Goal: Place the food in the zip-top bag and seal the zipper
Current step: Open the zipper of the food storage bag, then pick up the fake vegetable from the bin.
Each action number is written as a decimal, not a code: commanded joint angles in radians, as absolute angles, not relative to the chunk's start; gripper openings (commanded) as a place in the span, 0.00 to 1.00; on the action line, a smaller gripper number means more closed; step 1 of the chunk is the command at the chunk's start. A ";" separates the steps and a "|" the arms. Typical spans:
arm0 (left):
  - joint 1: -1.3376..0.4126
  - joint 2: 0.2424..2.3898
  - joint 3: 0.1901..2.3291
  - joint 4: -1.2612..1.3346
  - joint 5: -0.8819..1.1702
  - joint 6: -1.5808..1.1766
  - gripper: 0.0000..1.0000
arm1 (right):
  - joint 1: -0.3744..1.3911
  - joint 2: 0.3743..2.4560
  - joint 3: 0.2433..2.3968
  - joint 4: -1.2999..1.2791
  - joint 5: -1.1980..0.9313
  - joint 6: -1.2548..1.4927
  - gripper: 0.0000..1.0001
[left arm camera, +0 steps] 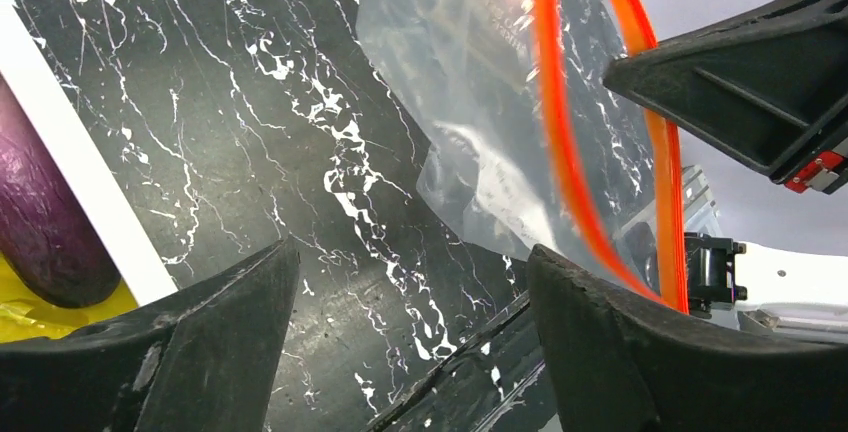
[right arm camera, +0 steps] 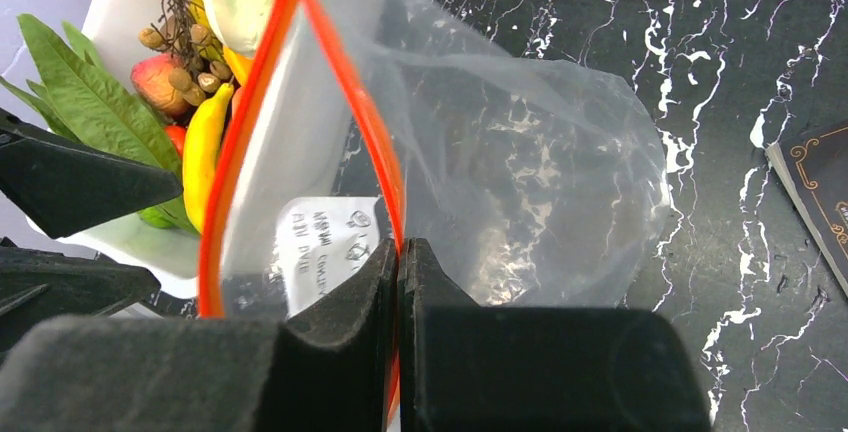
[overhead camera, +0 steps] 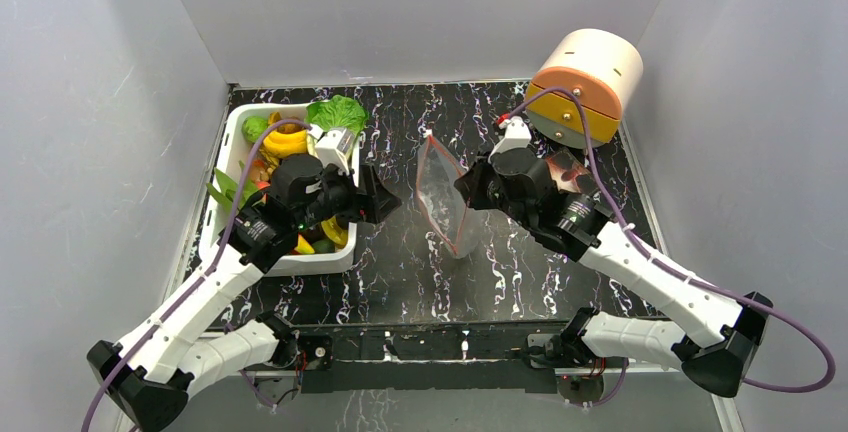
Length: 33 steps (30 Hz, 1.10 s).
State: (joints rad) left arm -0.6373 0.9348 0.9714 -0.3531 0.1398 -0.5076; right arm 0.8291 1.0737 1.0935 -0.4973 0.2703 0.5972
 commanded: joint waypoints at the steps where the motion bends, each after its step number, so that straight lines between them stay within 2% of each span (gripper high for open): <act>1: -0.635 0.908 1.009 -0.397 0.117 -0.484 0.85 | 0.825 1.032 1.089 -0.458 0.287 0.599 0.00; 6: -0.635 0.905 1.040 -0.469 0.048 -0.438 0.98 | 0.824 1.031 1.097 -0.478 0.308 0.597 0.00; 18: -0.628 1.025 1.189 -0.646 -0.164 -0.286 0.98 | 0.824 0.987 1.077 -0.469 0.300 0.572 0.00; 28: -0.417 1.203 1.290 -0.619 -0.057 -0.230 0.93 | 0.825 0.964 1.051 -0.457 0.239 0.567 0.00; 33: -0.399 1.306 1.356 -0.568 -0.225 -0.188 0.97 | 0.825 0.953 1.044 -0.441 0.216 0.564 0.00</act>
